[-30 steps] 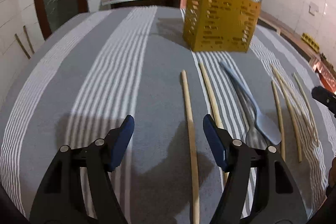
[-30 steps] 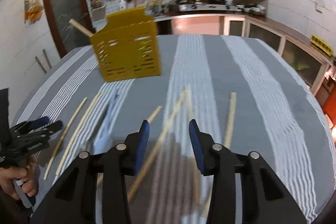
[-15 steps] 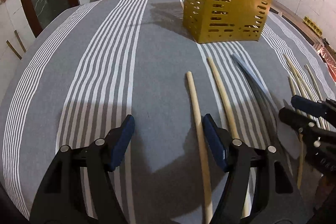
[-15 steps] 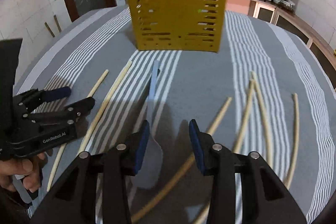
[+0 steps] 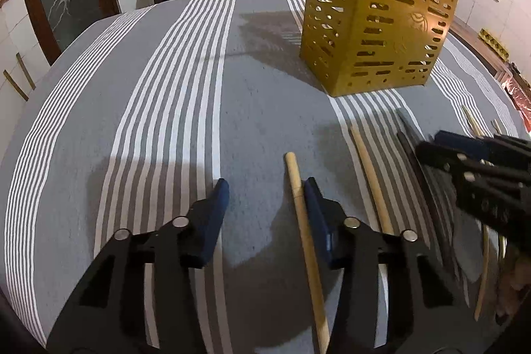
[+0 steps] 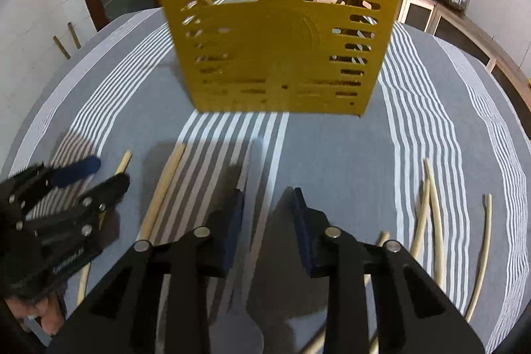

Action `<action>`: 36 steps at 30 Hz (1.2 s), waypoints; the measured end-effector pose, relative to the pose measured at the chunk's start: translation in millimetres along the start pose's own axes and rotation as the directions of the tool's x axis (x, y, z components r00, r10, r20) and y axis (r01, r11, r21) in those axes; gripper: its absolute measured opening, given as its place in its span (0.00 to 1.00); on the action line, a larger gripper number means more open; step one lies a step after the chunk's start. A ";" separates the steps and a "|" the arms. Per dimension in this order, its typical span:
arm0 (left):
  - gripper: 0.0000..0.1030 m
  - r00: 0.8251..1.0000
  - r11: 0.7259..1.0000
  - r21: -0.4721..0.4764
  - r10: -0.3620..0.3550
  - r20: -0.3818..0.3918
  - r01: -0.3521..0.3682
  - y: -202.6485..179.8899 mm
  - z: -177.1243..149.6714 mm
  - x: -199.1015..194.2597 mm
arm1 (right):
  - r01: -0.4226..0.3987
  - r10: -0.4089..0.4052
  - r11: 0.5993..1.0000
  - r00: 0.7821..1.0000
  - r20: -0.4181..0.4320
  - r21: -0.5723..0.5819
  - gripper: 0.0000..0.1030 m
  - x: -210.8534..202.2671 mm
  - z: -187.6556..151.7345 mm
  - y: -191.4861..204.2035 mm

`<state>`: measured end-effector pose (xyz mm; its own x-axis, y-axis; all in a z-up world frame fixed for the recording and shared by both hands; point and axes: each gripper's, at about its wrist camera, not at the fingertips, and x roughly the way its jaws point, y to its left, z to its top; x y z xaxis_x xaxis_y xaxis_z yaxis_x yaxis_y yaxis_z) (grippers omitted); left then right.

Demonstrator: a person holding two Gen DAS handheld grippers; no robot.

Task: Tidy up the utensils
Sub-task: 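Grasp the light-blue spoon with the right tool while the left tool grasps another chopstick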

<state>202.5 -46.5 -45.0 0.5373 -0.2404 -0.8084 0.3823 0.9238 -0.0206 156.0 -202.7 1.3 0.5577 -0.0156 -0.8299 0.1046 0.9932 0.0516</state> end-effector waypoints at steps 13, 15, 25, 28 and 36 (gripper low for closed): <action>0.06 1.000 1.000 0.022 -0.016 -0.012 0.017 -8.1 -1.3 -0.7 | -0.036 0.036 0.999 0.999 -0.008 -0.003 0.06 -6.6 -1.8 7.6; 0.04 0.997 0.996 -0.046 -0.072 -0.011 0.071 0.8 1.5 -4.6 | -0.056 0.056 0.998 0.998 0.021 -0.001 0.06 -17.1 -2.6 6.0; 0.04 0.994 0.991 -0.085 -0.105 0.041 0.108 7.9 6.2 -29.2 | -0.142 0.137 0.990 0.976 0.167 0.018 0.06 -73.3 -4.0 -23.1; 0.04 0.993 0.994 -0.062 -0.086 0.080 0.091 3.3 9.4 -45.3 | -0.162 0.152 0.986 0.964 0.217 0.029 0.07 -93.6 -1.2 -34.3; 0.04 0.977 0.991 -0.063 -0.101 0.188 0.115 -1.2 21.5 -90.7 | -0.135 0.126 0.991 0.939 0.320 0.006 0.07 -119.0 0.5 -38.9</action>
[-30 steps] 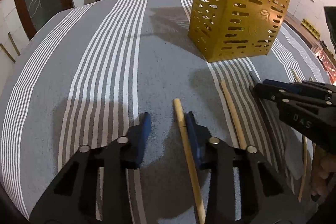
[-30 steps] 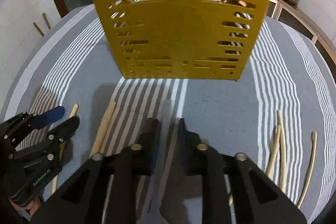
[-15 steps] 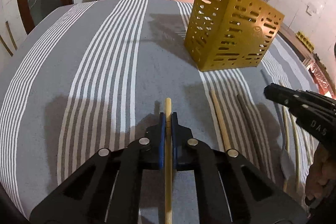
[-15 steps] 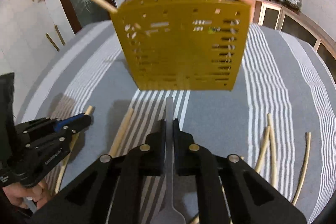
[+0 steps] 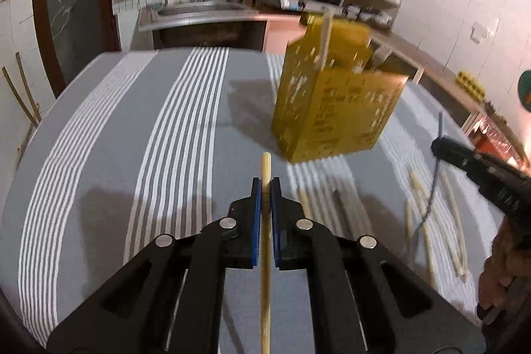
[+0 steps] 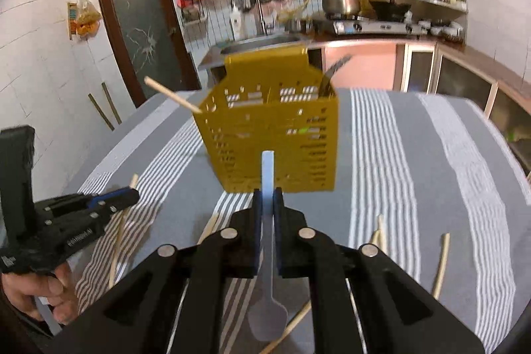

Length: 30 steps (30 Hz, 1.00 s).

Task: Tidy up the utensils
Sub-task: 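Grasp the light-blue spoon with the right tool while the left tool grasps another chopstick, then carry the spoon and chopstick up over the yellow holder with both tools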

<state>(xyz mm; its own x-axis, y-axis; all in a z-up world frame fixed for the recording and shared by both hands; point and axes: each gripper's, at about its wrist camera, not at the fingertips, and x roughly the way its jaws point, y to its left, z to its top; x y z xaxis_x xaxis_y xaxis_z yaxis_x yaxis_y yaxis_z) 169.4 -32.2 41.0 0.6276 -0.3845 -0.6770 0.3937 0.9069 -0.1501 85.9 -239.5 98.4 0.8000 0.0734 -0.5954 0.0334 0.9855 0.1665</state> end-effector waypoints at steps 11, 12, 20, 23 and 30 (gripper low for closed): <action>0.04 0.995 1.000 0.030 -0.007 0.104 0.004 -17.0 15.9 -38.1 | 0.005 -0.003 1.000 0.996 0.092 -0.015 0.07 -34.4 10.4 -5.2; 0.04 0.994 1.000 0.031 -0.008 0.113 0.004 -18.6 17.6 -40.8 | 0.006 -0.004 1.000 0.995 0.102 -0.020 0.07 -38.2 12.9 -5.4; 0.04 0.978 0.998 0.054 -0.034 0.205 0.024 -40.9 58.5 -67.8 | 0.016 -0.007 0.999 0.979 0.205 -0.044 0.07 -68.1 48.7 -8.4; 0.04 0.963 0.998 0.065 -0.039 0.266 0.022 -51.4 82.1 -78.0 | 0.022 -0.008 0.998 0.970 0.245 -0.053 0.07 -75.9 64.0 -8.9; 0.04 0.927 0.996 0.068 -0.073 0.367 0.052 -76.0 125.8 -88.3 | 0.034 -0.015 0.998 0.951 0.310 -0.058 0.07 -78.3 90.5 -14.0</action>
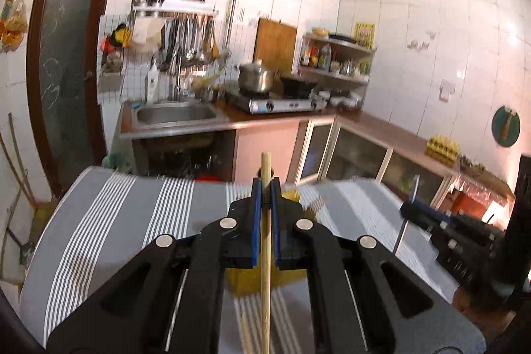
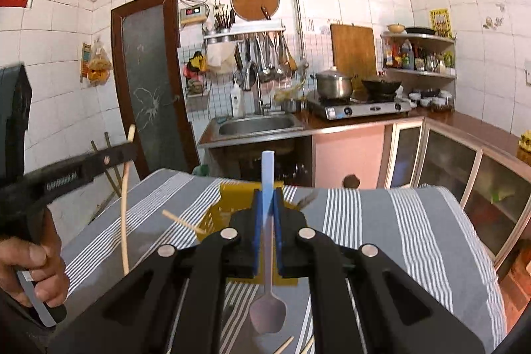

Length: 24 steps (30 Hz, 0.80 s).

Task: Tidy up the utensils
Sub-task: 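Carry the spoon and chopstick up over the yellow holder with both tools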

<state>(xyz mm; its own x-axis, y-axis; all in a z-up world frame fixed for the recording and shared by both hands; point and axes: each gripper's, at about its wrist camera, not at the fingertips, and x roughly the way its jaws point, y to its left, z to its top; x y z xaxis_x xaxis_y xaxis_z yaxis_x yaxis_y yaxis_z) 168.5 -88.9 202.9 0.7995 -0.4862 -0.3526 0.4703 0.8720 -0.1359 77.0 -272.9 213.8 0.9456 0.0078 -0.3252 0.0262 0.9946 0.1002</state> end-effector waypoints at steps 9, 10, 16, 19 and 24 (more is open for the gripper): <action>0.04 0.991 0.999 0.048 -0.005 0.136 -0.001 -29.9 39.7 32.6 | -0.002 0.003 1.000 0.998 0.060 -0.028 0.06 33.2 33.9 3.3; 0.04 0.989 0.999 0.053 -0.001 0.146 -0.007 -30.4 43.1 38.0 | 0.000 0.002 1.000 0.998 0.067 -0.031 0.06 37.2 37.2 3.9; 0.04 0.984 0.999 0.035 0.012 0.180 -0.019 -16.4 57.2 71.4 | 0.013 -0.009 0.999 0.995 0.099 -0.038 0.06 66.2 57.5 3.8; 0.04 0.980 0.999 0.025 0.033 0.198 -0.038 -7.0 56.1 86.7 | 0.022 -0.018 0.999 0.995 0.101 -0.038 0.06 85.0 62.2 3.9; 0.04 0.979 0.999 -0.028 0.024 0.201 -0.019 8.3 42.6 109.4 | 0.062 -0.060 0.998 0.996 0.064 -0.028 0.06 120.2 49.0 0.7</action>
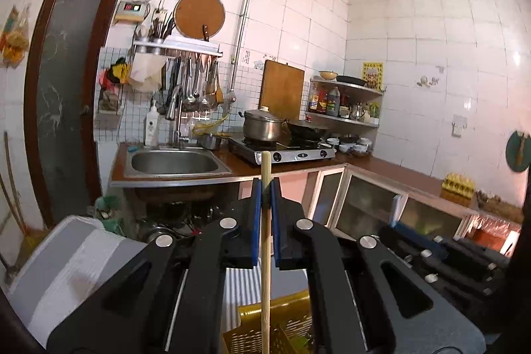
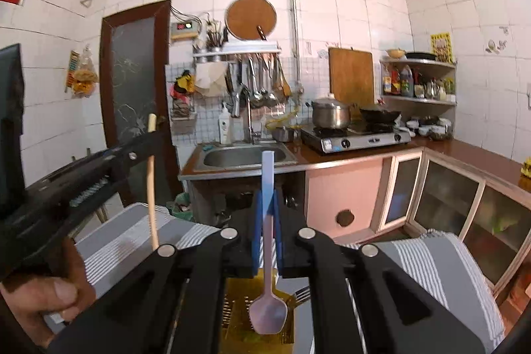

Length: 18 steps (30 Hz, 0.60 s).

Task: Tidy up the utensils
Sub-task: 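Carry the spoon and chopstick up over the yellow holder with both tools, then open the left tool over the holder while the right tool releases the spoon into it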

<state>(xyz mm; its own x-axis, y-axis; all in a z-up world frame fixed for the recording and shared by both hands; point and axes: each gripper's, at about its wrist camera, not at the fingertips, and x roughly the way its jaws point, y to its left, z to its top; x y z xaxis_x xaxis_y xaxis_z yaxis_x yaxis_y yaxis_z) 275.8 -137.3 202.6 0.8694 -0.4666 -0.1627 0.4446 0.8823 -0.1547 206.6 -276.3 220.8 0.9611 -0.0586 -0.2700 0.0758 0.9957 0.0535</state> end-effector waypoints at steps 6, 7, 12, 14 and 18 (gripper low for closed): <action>0.04 0.999 1.000 -0.009 -0.024 -0.033 0.023 9.2 -32.9 23.8 | 0.043 -0.044 0.999 0.995 -0.086 -0.018 0.06 36.4 -27.9 10.9; 0.04 0.999 1.000 -0.004 -0.007 -0.039 0.007 10.1 -38.2 25.9 | 0.042 -0.044 0.999 0.994 -0.101 -0.022 0.06 39.3 -31.0 13.0; 0.33 0.994 0.998 0.033 0.052 -0.099 -0.049 8.3 -36.7 30.0 | 0.049 -0.056 0.997 0.989 -0.138 -0.053 0.08 44.8 -41.3 23.3; 0.49 0.993 0.999 0.036 0.037 -0.112 -0.033 9.4 -35.4 28.3 | 0.044 -0.051 0.998 0.987 -0.153 -0.046 0.13 45.2 -41.3 25.2; 0.50 0.995 0.999 0.046 0.027 -0.100 -0.022 14.0 -28.4 13.9 | 0.030 -0.034 0.999 0.992 -0.125 -0.030 0.30 34.6 -34.6 28.9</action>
<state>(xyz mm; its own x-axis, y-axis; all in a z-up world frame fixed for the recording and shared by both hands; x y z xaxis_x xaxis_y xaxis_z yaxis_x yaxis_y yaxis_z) 288.0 -133.2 170.5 0.8549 -0.4469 -0.2637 0.4347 0.8943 -0.1063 232.9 -247.0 179.7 0.9174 -0.0829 -0.3893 0.0971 0.9951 0.0168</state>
